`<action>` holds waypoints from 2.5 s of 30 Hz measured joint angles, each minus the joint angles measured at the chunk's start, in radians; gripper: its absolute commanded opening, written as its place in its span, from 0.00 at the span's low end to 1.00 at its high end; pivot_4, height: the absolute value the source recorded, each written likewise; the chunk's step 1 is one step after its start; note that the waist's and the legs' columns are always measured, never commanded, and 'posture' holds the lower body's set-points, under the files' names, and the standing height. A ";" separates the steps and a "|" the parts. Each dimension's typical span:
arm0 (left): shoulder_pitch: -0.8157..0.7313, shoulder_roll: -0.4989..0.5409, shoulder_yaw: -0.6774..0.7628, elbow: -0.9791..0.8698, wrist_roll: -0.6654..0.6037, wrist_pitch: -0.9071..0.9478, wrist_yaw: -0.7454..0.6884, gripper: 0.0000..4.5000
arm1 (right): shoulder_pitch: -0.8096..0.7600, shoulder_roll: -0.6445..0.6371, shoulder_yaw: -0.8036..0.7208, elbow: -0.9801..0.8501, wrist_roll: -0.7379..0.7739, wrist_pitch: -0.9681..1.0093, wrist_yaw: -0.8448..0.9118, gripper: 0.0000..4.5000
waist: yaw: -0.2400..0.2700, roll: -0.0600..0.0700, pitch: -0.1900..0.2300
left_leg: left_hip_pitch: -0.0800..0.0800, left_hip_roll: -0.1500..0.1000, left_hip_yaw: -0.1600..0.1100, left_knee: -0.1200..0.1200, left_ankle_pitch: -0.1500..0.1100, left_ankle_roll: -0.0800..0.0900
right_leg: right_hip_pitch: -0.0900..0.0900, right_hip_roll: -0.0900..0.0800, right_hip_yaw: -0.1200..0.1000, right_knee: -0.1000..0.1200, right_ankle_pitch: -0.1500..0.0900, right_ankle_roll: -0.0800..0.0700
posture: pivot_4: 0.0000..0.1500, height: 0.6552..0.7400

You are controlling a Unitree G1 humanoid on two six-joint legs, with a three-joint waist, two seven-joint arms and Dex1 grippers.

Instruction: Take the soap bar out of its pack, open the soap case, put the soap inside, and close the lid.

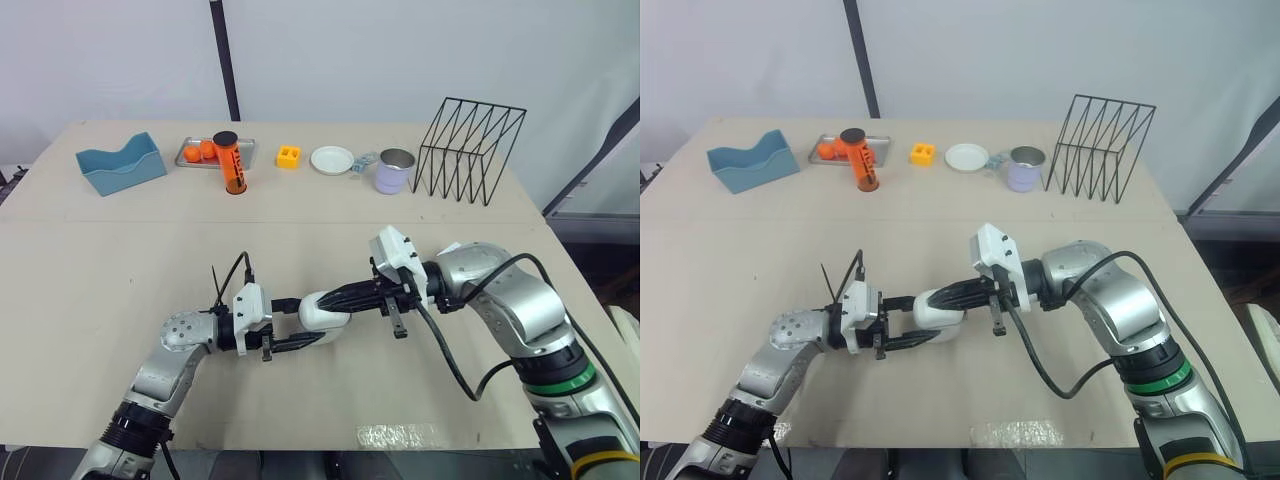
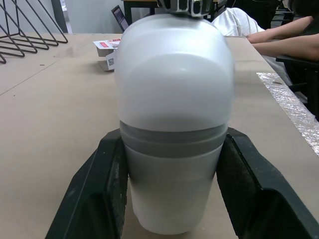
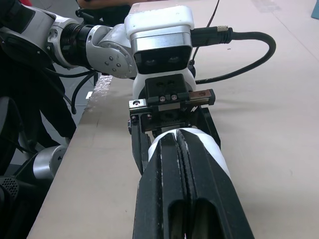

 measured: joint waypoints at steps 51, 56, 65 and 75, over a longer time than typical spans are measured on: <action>-0.016 0.025 0.030 0.002 -0.039 0.068 -0.003 0.45 | 0.258 -0.049 -0.211 0.258 0.004 -0.465 0.184 0.99 | -0.001 0.003 0.003 | 0.002 0.000 0.000 -0.001 0.000 0.000 | 0.003 0.000 0.000 -0.001 0.000 0.000 | 1.00 1.00; -0.014 0.033 0.033 -0.005 -0.039 0.071 -0.007 0.45 | 0.289 -0.049 -0.211 0.257 0.008 -0.487 0.199 0.99 | -0.001 0.003 0.003 | 0.003 0.000 0.000 0.000 0.000 0.000 | 0.003 0.000 0.000 -0.001 0.000 0.000 | 1.00 1.00; -0.012 0.054 0.034 -0.022 -0.050 0.094 -0.009 0.45 | 0.305 -0.041 -0.211 0.257 0.010 -0.546 0.225 0.99 | -0.001 0.003 0.003 | 0.003 0.000 0.000 0.000 0.000 0.000 | 0.003 0.000 0.000 -0.001 0.000 0.000 | 1.00 1.00; -0.009 0.074 0.072 -0.091 -0.161 0.357 0.052 0.45 | 0.283 -0.030 -0.210 0.287 -0.007 -0.588 0.219 0.99 | -0.001 0.003 0.004 | 0.003 0.000 0.000 0.000 0.000 0.000 | 0.003 0.000 0.000 -0.001 0.000 0.000 | 1.00 1.00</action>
